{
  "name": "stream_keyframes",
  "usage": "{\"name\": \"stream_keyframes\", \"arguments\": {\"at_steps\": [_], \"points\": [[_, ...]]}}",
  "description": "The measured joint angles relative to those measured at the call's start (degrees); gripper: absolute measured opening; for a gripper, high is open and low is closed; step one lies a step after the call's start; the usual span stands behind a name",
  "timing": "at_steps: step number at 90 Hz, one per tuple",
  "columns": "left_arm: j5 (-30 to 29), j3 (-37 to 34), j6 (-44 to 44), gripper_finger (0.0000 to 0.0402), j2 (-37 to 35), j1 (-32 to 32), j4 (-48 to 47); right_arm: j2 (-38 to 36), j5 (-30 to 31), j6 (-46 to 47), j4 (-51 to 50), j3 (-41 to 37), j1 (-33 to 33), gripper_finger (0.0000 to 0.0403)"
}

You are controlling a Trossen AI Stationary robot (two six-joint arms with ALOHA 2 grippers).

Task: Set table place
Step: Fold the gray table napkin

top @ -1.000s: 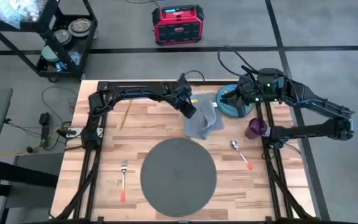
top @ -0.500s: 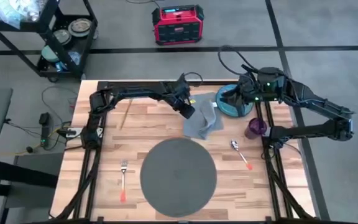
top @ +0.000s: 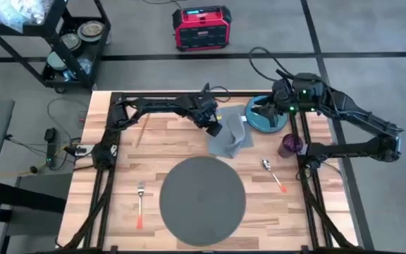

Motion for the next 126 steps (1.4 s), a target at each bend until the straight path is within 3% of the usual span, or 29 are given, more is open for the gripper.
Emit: {"name": "stream_keyframes", "arguments": {"at_steps": [39,49,65,86,126], "points": [[-1.4,0.0,-0.8,0.0204,0.1,-1.1,0.9,0.0,0.1,0.0,-0.5,0.0,-0.3,0.0191],[-5.0,0.0,-0.6,0.0195,0.1,-1.8,0.8,0.0,0.0,0.0,-0.6,0.0,-0.3,0.0191],[-7.8,0.1,-0.6,0.0143,1.3,-1.7,0.0,0.0,0.2,0.0,-0.5,0.0,-0.3,0.0191],[-8.7,0.2,1.4,0.0013,2.2,-2.3,-0.9,0.0,1.6,0.6,-0.5,0.0,-0.3,0.0191],[-7.8,-0.1,4.6,0.0,-6.8,-0.3,-6.4,0.0,1.6,0.6,-0.5,0.0,-2.6,0.0191]]}}
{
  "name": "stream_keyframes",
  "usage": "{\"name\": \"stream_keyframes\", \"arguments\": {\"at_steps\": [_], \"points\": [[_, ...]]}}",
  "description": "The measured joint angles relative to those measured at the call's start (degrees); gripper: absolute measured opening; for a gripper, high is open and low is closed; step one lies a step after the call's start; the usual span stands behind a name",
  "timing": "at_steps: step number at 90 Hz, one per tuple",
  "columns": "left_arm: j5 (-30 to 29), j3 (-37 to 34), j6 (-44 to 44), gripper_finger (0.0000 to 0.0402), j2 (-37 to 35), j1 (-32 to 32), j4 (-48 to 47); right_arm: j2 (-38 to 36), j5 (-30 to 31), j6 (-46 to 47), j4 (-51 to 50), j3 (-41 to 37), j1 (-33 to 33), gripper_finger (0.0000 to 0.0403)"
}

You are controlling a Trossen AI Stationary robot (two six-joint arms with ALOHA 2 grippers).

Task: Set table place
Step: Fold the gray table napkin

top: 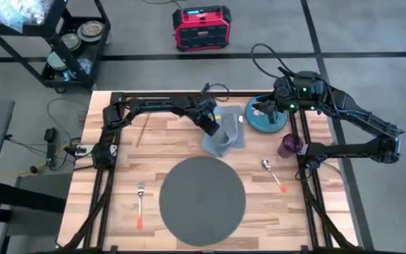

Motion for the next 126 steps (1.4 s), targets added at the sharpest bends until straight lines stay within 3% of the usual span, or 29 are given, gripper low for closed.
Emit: {"name": "stream_keyframes", "arguments": {"at_steps": [39,69,75,87,96,107,126], "points": [[0.0,0.1,-0.4,0.0,-14.1,1.5,2.0,0.0,0.0,0.0,1.6,0.0,0.0,0.0191],[6.4,0.1,-5.4,0.0,-17.2,0.4,14.3,0.0,0.0,-0.1,2.2,0.0,0.0,0.0191],[6.2,0.1,-4.3,0.0,-17.3,0.7,11.2,0.0,0.0,0.0,2.2,0.0,0.0,0.0191],[1.5,-0.1,1.1,0.0,-16.4,2.2,-4.9,0.0,0.0,0.0,2.2,0.0,0.0,0.0191],[0.5,-5.3,3.8,0.0,-16.4,2.9,-9.1,0.0,0.0,0.0,2.2,0.0,0.0,0.0191],[4.8,-15.3,3.6,0.0,-16.4,3.7,-9.5,0.0,0.0,0.0,2.1,0.0,0.0,0.0191],[5.3,-31.6,-2.9,0.0,-16.3,6.0,-0.5,0.0,0.0,0.0,2.2,0.0,0.0,0.0191]]}}
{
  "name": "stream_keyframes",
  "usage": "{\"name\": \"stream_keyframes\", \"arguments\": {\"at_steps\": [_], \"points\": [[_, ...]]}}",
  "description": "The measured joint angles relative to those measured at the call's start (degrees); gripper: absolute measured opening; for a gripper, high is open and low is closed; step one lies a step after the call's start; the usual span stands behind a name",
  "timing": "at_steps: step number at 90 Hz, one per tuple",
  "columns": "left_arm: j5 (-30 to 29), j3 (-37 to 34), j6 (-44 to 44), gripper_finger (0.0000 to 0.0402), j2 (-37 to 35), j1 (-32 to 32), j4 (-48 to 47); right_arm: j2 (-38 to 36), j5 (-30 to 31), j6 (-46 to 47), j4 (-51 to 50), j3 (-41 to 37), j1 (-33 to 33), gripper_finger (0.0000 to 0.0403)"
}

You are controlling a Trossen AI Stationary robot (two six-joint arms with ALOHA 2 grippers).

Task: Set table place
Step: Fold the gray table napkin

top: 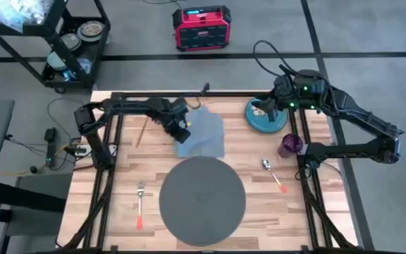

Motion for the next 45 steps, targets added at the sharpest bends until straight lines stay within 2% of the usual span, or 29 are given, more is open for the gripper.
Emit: {"name": "stream_keyframes", "arguments": {"at_steps": [10,21,35,45], "points": [[-3.3,-2.4,-5.2,0.0,-0.2,1.2,2.2,0.1,0.0,0.1,0.0,0.0,0.0,0.0191],[-4.7,-2.7,-3.8,0.0009,-2.0,2.0,5.2,0.1,0.0,0.9,0.0,0.0,0.0,0.0191],[-4.3,-2.5,-4.5,0.0047,-8.6,3.2,9.2,0.1,0.0,1.5,-0.1,0.0,0.0,0.0191],[-6.9,-2.6,-4.4,0.0083,-13.4,4.9,9.0,0.1,0.0,1.5,-0.1,0.0,0.0,0.0191]]}}
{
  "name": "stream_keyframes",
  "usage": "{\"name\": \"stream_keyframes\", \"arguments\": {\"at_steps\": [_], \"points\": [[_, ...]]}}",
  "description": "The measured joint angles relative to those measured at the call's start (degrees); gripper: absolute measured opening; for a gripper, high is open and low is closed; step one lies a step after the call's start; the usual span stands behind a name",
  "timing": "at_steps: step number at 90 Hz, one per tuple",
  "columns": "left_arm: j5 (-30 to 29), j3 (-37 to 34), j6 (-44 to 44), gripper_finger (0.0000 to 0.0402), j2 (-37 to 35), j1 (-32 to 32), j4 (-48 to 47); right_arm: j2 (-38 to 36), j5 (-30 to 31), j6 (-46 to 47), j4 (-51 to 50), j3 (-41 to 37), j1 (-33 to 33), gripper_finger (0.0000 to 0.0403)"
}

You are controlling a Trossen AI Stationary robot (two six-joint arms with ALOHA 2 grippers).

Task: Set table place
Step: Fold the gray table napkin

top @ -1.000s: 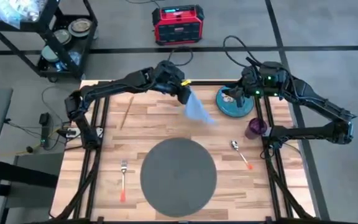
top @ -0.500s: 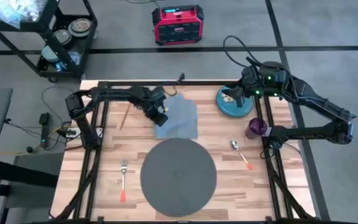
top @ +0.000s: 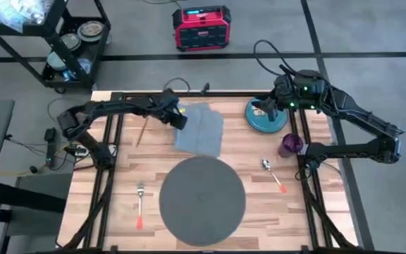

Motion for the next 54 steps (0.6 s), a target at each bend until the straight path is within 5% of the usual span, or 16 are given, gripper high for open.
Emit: {"name": "stream_keyframes", "arguments": {"at_steps": [27,54], "points": [[-1.4,0.0,3.5,0.0167,-1.5,7.0,-0.6,1.2,1.5,-0.5,0.0,0.0,-0.8,0.0191],[5.9,0.0,0.1,0.0182,7.2,8.1,10.7,3.9,1.4,-0.6,0.0,0.0,-1.1,0.0191]]}}
